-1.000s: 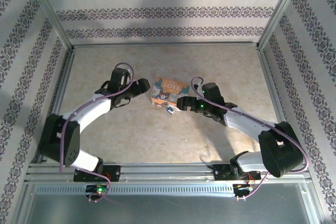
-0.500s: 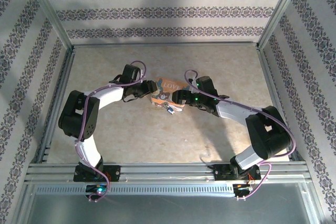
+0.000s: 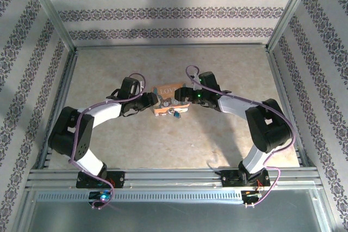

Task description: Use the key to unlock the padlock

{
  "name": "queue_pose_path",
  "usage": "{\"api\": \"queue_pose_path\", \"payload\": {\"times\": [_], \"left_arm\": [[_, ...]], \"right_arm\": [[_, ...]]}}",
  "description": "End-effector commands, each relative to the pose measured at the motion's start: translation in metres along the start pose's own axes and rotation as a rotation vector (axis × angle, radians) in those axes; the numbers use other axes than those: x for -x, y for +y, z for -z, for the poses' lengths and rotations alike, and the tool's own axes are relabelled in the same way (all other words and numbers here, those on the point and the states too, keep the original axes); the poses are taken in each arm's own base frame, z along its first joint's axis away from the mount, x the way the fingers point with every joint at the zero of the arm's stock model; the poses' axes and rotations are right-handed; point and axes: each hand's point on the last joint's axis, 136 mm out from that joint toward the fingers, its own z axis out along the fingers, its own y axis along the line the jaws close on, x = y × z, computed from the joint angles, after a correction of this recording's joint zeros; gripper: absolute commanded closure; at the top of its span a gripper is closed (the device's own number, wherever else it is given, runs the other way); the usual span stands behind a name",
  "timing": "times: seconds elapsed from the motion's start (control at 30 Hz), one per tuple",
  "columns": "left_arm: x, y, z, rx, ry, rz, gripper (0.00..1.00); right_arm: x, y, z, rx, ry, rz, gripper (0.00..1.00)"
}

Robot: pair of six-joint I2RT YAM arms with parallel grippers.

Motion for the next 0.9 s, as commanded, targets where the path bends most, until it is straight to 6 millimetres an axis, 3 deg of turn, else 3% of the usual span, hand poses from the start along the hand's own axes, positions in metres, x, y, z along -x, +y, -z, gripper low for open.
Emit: {"api": "queue_pose_path", "payload": {"times": [0.0, 0.23, 0.47, 0.67, 0.87], "left_arm": [[-0.017, 0.003, 0.010, 0.019, 0.016, 0.005, 0.58], [-0.035, 0.021, 0.019, 0.035, -0.011, 0.054, 0.58], [-0.033, 0.022, 0.026, 0.050, -0.036, 0.045, 0.57], [-0.035, 0.024, 0.027, 0.054, -0.035, 0.044, 0.57], [-0.034, 0.022, 0.026, 0.042, -0.037, 0.051, 0.57]], "right_arm": [[0.003, 0.028, -0.009, 0.084, 0.023, 0.072, 0.11], [0.013, 0.024, -0.012, 0.015, -0.011, 0.094, 0.10], [0.020, 0.014, 0.038, -0.165, -0.086, 0.216, 0.09], [-0.023, 0.015, 0.077, -0.317, -0.020, 0.362, 0.14], [-0.068, 0.026, 0.082, -0.406, 0.018, 0.526, 0.23]]}}
